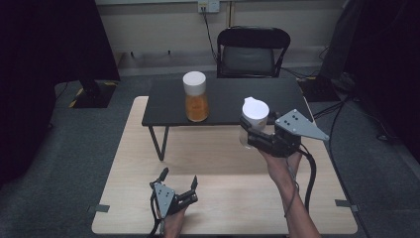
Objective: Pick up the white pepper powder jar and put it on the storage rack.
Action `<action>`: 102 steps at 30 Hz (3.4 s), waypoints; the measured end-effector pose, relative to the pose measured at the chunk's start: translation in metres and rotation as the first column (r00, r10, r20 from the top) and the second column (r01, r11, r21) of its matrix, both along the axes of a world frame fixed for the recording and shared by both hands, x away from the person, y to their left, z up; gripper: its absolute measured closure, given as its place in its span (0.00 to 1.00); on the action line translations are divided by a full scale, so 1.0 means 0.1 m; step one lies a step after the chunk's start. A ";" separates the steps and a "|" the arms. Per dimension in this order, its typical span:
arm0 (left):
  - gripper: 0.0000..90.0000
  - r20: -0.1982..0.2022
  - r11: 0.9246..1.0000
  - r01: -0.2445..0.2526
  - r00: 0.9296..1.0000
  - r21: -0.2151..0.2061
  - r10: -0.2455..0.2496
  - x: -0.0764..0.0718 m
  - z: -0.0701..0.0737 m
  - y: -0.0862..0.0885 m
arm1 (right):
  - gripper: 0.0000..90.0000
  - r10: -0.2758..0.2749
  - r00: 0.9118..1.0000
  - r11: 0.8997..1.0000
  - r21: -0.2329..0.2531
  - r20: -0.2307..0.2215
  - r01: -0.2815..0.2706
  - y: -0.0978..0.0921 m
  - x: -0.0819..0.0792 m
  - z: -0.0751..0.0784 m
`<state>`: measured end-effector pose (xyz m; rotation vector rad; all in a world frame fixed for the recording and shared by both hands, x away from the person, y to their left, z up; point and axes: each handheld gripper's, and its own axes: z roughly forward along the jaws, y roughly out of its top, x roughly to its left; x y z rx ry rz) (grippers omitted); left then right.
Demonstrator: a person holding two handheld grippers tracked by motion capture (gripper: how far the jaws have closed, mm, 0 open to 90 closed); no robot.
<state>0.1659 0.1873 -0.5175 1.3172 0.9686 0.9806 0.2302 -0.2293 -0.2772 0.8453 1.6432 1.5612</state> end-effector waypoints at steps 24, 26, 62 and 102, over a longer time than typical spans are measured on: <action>0.00 0.000 1.000 0.000 1.000 -0.001 0.000 0.00 0.00 0.00 | 0.34 -0.118 0.993 0.993 0.004 -0.021 0.118 0.31 0.54 0.21; 0.00 -0.001 1.000 0.000 1.000 -0.001 0.000 0.00 0.00 0.00 | 0.34 -0.127 0.992 0.992 0.002 -0.023 0.127 0.33 0.58 0.21; 0.00 0.000 1.000 -0.001 1.000 0.000 0.001 0.00 0.00 0.00 | 0.33 -0.132 0.991 0.991 0.017 -0.026 0.133 0.38 0.72 0.06; 0.01 0.000 1.000 -0.001 1.000 0.001 0.001 0.00 0.00 0.00 | 0.00 -0.148 0.988 0.988 0.050 0.043 0.146 0.34 0.58 -0.15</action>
